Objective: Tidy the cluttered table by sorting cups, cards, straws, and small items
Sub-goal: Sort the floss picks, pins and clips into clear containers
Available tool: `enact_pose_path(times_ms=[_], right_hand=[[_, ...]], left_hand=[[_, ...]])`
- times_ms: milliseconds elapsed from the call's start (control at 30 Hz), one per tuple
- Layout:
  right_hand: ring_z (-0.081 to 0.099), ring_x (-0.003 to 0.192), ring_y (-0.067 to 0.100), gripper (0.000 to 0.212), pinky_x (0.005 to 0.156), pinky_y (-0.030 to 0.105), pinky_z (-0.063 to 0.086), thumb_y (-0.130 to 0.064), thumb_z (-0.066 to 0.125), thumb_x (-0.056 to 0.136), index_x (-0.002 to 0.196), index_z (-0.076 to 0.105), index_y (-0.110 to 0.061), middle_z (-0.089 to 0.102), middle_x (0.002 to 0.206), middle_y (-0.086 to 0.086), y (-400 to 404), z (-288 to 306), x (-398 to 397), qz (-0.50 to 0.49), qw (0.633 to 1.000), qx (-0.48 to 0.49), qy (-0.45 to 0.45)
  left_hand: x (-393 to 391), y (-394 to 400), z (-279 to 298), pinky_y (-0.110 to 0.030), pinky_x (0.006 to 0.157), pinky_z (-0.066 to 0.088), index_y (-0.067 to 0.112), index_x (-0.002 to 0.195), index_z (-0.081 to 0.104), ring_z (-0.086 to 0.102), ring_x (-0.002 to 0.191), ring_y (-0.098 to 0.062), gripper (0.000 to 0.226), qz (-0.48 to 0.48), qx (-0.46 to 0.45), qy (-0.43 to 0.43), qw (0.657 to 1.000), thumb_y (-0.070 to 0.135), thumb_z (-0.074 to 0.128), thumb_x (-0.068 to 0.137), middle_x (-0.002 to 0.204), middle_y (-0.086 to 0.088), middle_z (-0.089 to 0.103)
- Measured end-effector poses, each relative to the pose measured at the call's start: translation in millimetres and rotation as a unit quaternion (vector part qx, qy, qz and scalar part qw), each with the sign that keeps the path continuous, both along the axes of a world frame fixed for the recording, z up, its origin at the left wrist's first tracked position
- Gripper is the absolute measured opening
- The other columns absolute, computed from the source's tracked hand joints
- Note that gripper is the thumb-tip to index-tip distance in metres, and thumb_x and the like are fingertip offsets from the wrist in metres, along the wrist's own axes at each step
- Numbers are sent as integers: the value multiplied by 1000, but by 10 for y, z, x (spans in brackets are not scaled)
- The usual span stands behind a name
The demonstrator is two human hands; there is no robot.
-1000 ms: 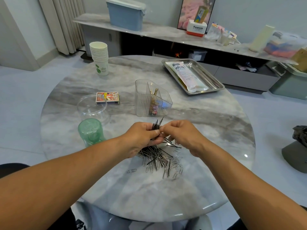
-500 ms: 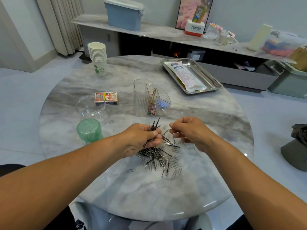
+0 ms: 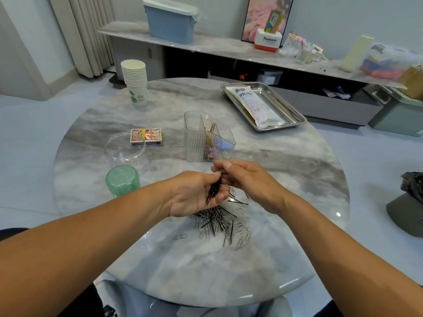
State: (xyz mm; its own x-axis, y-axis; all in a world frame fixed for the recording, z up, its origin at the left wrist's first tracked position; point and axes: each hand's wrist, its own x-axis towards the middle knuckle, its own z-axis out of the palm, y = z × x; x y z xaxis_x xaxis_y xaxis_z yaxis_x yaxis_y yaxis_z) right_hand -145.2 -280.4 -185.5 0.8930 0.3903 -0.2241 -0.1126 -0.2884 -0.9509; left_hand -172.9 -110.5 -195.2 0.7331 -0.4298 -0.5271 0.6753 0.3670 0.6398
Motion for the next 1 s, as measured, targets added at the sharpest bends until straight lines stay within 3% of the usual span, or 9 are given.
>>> enact_pose_path(times_ms=[100, 200, 367, 467, 567, 700, 767, 900, 1000], right_hand=[[67, 116, 9, 37, 103, 24, 50, -31, 41, 109, 139, 60, -20, 71, 127, -4, -19, 37, 38, -7, 999, 50, 10], [68, 116, 11, 38, 105, 30, 50, -35, 41, 109, 139, 56, -20, 70, 129, 1, -27, 62, 108, -73, 992, 103, 23], [73, 104, 18, 32, 98, 37, 57, -36, 48, 107, 121, 66, -13, 74, 116, 9, -79, 120, 195, -177, 977, 110, 40], [74, 100, 26, 33, 91, 40, 60, -35, 63, 99, 112, 73, -7, 77, 108, 12, -46, 197, 186, -123, 989, 77, 39], [73, 101, 27, 26, 92, 40, 59, -30, 61, 101, 105, 79, -12, 78, 100, 8, 78, 287, 136, -69, 996, 60, 7], [74, 98, 22, 28, 91, 39, 59, -33, 58, 102, 102, 80, -15, 79, 98, 5, 182, 351, 141, -79, 995, 58, -1], [74, 90, 19, 25, 91, 42, 60, -30, 61, 100, 97, 79, -12, 79, 95, 7, 188, 374, 199, -124, 990, 72, 5], [70, 81, 16, 22, 83, 37, 60, -26, 64, 100, 96, 79, -10, 78, 96, 11, 160, 396, 317, -148, 986, 72, 13], [69, 78, 13, 21, 76, 29, 59, -23, 63, 100, 96, 79, -11, 77, 97, 13, 158, 391, 386, -144, 987, 64, 14]], left_hand=[[14, 23, 61, -26, 68, 60, -4, 118, 59, 65, 75, -22, 63, 13, -44, 15, 999, 54, 39, 103, 86, -16, 64], [51, 38, 133, -34, 75, 62, -9, 124, 56, 71, 84, -31, 78, 43, -68, 24, 996, 62, 35, 100, 97, -21, 65], [120, 149, 274, -41, 87, 59, -8, 127, 58, 71, 98, -36, 79, 89, -104, 9, 991, 62, 33, 100, 105, -24, 68], [168, 224, 350, -43, 92, 56, -7, 132, 55, 69, 106, -34, 77, 116, -102, -6, 988, 60, 33, 102, 118, -25, 67], [181, 219, 392, -43, 94, 55, -7, 130, 56, 66, 115, -34, 68, 130, -86, -8, 988, 53, 38, 103, 127, -26, 64], [239, 238, 417, -34, 75, 63, -7, 109, 63, 73, 83, -26, 36, 176, -77, 10, 981, 27, 58, 99, 98, -23, 70], [362, 335, 501, -31, 69, 62, -6, 100, 62, 71, 69, -23, 20, 193, -62, 18, 979, 13, 54, 102, 82, -19, 69], [749, 542, 819, -29, 64, 61, -7, 104, 60, 65, 78, -23, 15, 193, 42, 6, 980, 0, 46, 103, 85, -19, 63], [1064, 635, 1053, -22, 47, 57, -6, 108, 57, 59, 70, -17, 17, 157, 190, -22, 969, 1, 42, 105, 82, -16, 58]])
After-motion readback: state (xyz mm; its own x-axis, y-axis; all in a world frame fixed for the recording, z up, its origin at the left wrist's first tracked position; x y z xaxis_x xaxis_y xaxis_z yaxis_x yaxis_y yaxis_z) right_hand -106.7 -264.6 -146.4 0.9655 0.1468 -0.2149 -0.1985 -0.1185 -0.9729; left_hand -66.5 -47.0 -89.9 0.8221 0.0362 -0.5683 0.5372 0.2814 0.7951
